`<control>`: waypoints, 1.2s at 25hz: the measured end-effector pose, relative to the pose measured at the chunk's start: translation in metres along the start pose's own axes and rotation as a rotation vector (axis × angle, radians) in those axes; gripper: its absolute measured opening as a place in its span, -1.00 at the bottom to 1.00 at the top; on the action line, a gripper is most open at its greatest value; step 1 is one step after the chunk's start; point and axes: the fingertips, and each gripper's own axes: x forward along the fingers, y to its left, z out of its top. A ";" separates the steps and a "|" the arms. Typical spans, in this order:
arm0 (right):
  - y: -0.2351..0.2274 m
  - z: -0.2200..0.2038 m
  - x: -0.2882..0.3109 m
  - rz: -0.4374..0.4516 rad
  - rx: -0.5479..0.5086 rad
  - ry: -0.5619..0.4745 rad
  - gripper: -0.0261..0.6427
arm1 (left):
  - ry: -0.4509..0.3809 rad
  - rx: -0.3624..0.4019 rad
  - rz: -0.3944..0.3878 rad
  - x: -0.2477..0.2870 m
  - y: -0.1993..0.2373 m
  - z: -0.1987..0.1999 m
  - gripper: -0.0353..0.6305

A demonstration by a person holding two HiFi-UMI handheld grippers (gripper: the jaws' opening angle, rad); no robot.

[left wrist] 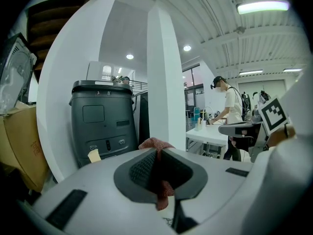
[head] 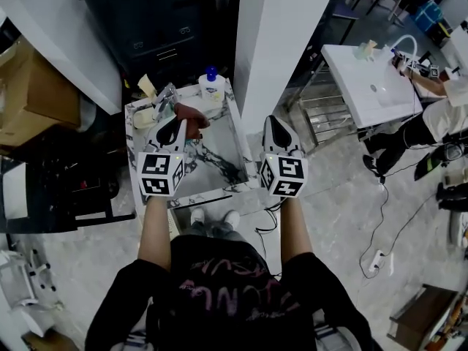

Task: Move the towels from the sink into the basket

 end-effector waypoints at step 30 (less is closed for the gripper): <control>0.372 -0.030 0.032 0.686 -0.187 0.068 -0.88 | 0.009 -0.222 0.630 -0.299 0.195 -0.112 -0.78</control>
